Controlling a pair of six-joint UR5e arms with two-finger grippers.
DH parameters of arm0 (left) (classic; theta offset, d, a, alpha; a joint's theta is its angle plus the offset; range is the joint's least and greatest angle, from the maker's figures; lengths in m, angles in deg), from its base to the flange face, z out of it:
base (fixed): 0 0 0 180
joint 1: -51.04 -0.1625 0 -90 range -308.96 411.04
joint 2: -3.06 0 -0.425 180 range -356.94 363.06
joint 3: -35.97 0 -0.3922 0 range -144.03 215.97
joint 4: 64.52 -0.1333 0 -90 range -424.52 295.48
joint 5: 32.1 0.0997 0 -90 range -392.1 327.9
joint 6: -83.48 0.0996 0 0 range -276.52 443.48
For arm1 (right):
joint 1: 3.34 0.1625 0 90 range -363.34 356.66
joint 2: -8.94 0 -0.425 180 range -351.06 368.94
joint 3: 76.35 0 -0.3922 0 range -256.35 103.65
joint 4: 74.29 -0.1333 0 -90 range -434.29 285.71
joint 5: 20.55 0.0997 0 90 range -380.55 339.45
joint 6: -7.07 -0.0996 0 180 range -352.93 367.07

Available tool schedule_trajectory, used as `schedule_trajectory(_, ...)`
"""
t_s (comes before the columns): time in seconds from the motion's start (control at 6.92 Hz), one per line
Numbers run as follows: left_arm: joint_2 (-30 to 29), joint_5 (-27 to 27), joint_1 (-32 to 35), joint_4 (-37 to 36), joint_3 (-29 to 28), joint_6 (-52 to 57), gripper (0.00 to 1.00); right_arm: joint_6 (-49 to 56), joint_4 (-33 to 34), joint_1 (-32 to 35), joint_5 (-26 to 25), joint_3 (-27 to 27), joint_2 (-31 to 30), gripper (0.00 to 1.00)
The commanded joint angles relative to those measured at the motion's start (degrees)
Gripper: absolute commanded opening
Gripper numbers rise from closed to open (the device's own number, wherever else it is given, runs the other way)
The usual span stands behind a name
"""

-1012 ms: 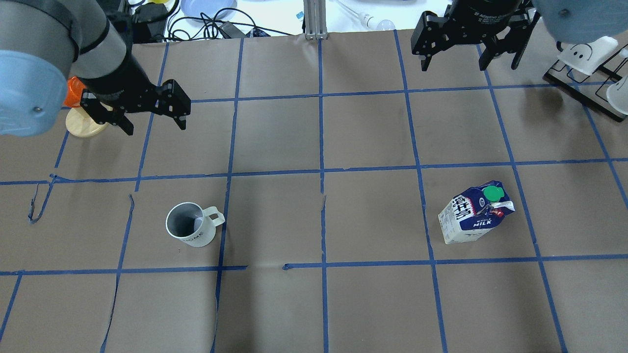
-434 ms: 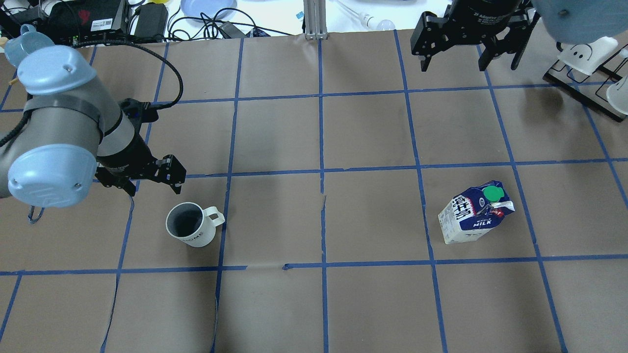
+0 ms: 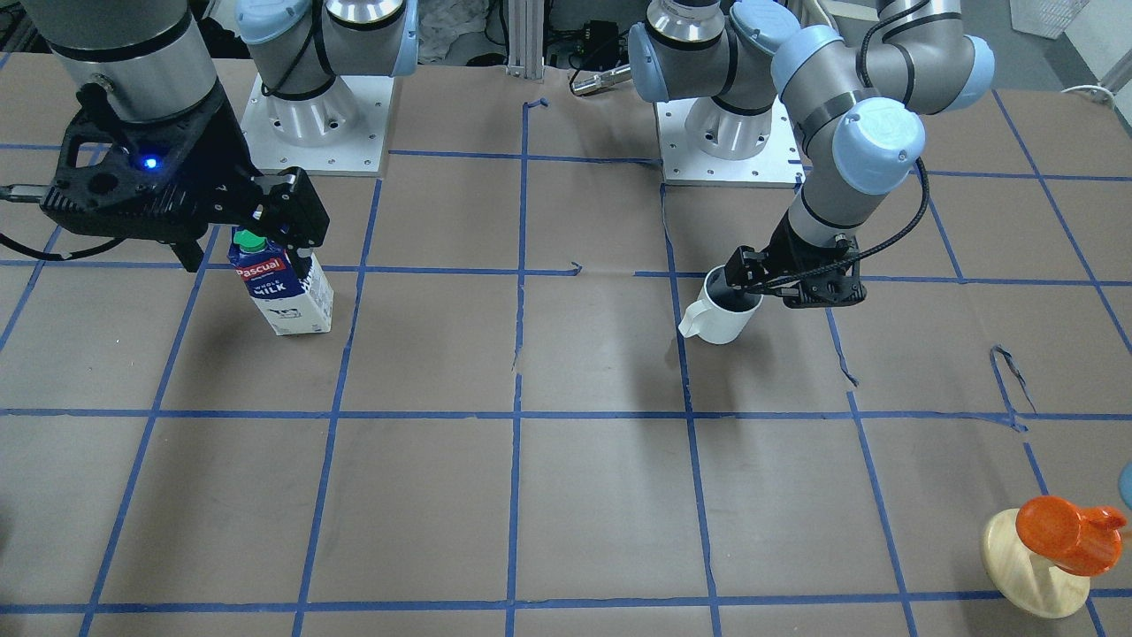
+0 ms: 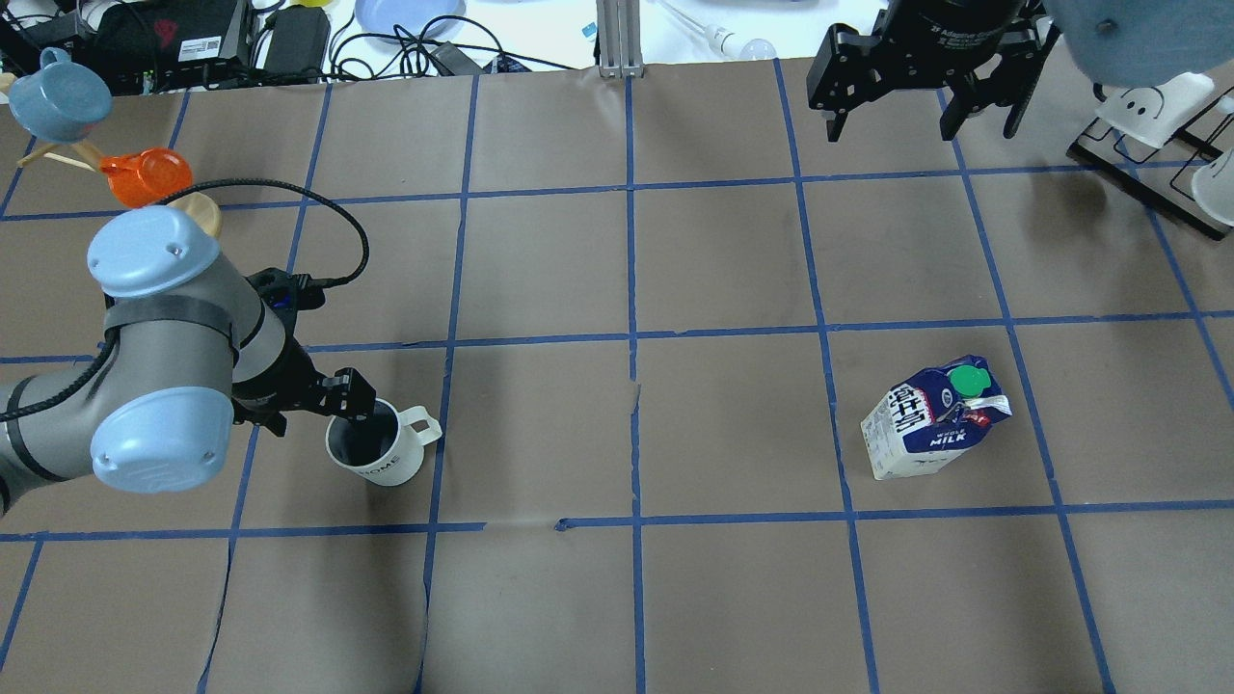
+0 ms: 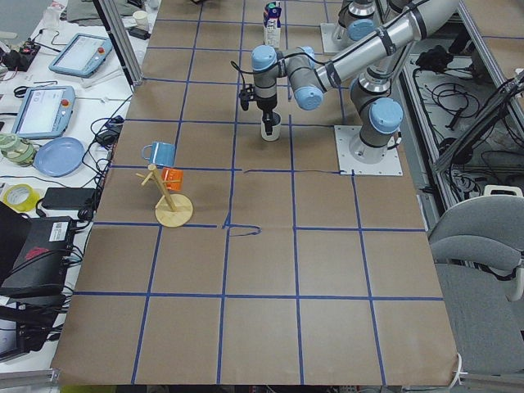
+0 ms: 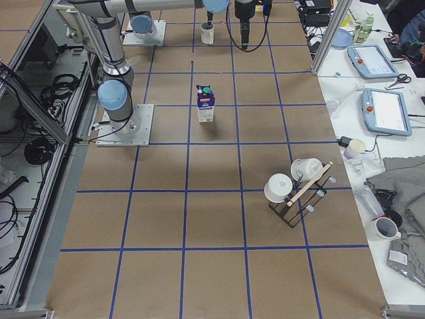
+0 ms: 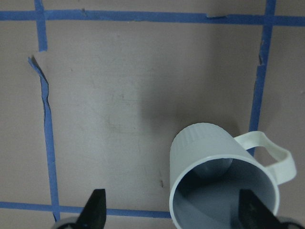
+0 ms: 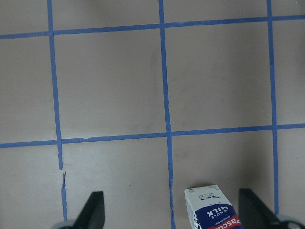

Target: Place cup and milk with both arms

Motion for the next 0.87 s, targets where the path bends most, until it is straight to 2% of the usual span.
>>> schedule_trajectory(0.0,0.36,-0.36,-0.43,-2.03,3.22,0.09,0.91,0.11,-1.03,-0.09,0.01,-0.43,0.2,1.0)
schedule_trajectory(0.29,0.19,-0.88,-0.87,-2.81,4.02,2.01,0.0,0.9,-3.57,-0.53,-0.95,-3.33,-0.84,1.0)
schedule_trajectory(0.43,0.54,-3.5,-0.87,-2.9,4.1,1.85,0.0,0.99,-8.81,-0.53,-1.13,-4.04,-1.63,1.0)
schedule_trajectory(0.58,0.8,-3.7,-0.96,-2.99,3.84,1.41,0.0,1.08,-12.0,-0.53,-3.92,-4.56,-1.64,1.0)
schedule_trajectory(0.72,0.98,-3.7,-0.87,-4.82,2.88,0.45,0.0,4.04,-12.2,-0.61,-6.64,-5.79,-1.64,1.0)
